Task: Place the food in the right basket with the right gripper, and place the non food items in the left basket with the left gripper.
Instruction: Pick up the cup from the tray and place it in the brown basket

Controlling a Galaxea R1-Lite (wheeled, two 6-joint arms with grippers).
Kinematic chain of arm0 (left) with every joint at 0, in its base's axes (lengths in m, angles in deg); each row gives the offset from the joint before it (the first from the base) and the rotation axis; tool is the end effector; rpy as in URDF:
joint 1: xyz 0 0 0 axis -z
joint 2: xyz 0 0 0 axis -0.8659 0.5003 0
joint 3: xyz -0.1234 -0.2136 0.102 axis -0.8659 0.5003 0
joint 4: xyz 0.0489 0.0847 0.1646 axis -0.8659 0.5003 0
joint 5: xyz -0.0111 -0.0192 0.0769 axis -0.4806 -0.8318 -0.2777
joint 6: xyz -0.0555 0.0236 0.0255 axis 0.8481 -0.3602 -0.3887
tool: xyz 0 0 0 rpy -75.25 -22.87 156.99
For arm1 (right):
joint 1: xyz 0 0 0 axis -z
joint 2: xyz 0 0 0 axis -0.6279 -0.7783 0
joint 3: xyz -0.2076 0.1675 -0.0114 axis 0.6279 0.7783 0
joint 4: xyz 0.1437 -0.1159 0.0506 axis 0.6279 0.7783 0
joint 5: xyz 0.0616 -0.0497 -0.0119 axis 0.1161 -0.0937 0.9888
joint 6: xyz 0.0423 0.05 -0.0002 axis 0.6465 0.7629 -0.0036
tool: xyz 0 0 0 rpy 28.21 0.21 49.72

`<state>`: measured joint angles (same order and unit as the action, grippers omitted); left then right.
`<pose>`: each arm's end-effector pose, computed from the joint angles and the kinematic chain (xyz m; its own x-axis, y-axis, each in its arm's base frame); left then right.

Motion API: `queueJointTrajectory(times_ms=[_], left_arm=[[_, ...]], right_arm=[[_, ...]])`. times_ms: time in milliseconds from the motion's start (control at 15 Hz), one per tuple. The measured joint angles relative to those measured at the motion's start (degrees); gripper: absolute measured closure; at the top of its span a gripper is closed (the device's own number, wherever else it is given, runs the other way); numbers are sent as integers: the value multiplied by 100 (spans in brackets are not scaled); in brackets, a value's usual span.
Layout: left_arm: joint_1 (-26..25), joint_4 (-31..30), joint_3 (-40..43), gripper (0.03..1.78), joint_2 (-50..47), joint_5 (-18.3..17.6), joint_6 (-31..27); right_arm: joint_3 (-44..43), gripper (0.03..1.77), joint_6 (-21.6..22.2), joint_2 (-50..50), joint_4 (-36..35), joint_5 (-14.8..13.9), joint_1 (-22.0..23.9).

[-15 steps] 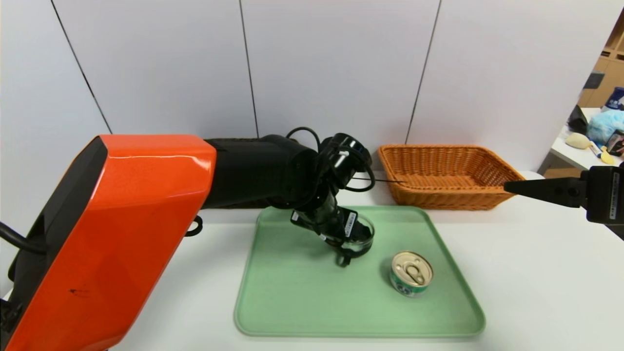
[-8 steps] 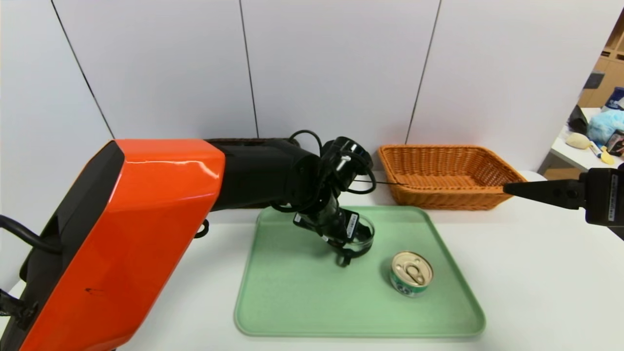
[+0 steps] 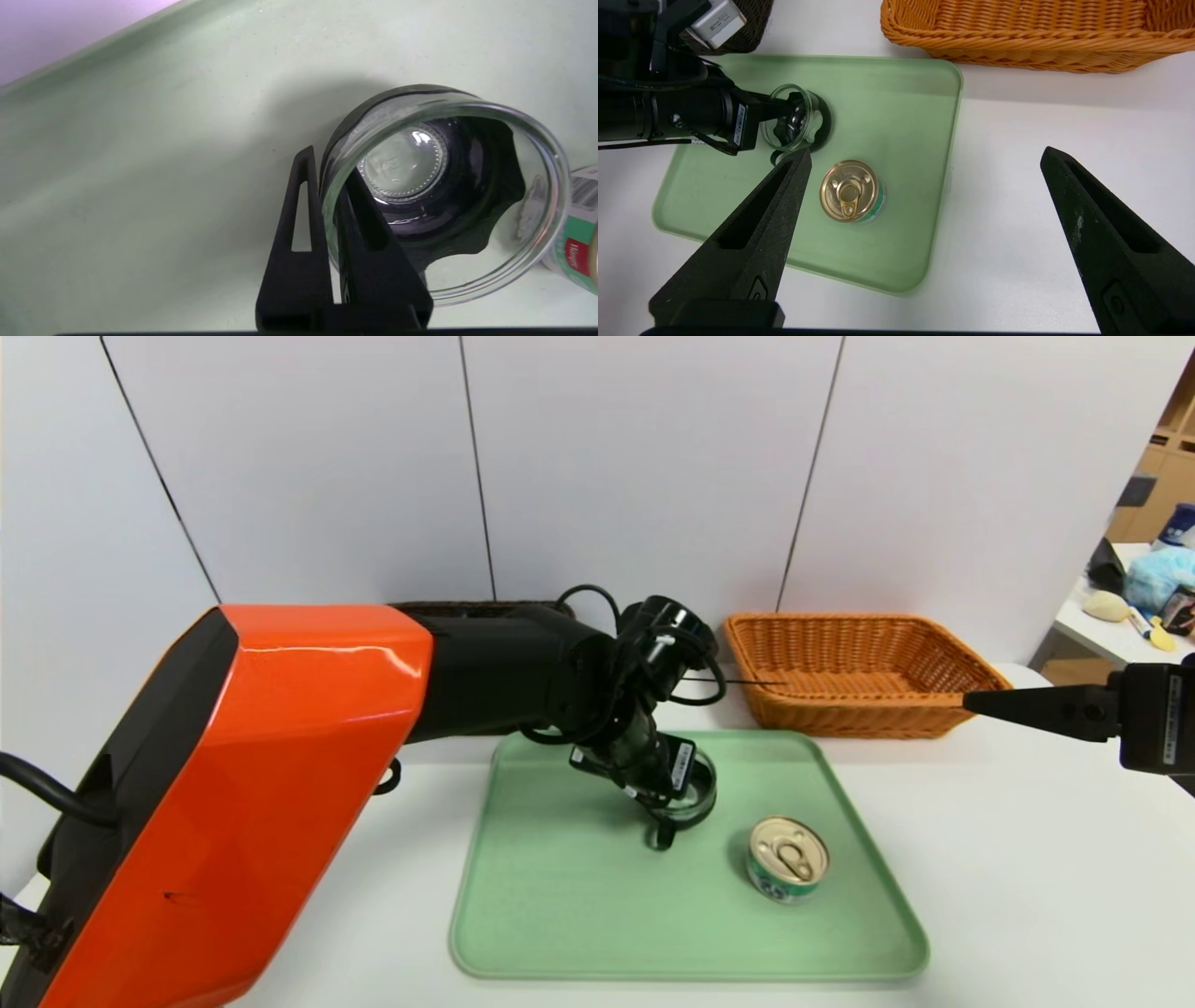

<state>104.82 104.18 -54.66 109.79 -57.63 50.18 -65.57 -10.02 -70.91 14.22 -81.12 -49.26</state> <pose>0.3310 -0.3155 0.0955 0.5245 -0.3130 -0.7918 0.4295 0.9003 -0.0713 0.2133 0.0478 0.2132 0.8366 0.2853 -0.4677 -0.2097 0.9554 0.2078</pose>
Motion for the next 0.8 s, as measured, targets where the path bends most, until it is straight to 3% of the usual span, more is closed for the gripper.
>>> queueJointTrajectory(times_ms=[467, 800], left_arm=[[4, 30, 6, 169, -148, 9, 11], [28, -243, -20, 170, -907, -80, 9]], right_arm=[[34, 10, -2, 16, 7, -2, -7], [180, 10, -2, 71, -6, 1, -13]])
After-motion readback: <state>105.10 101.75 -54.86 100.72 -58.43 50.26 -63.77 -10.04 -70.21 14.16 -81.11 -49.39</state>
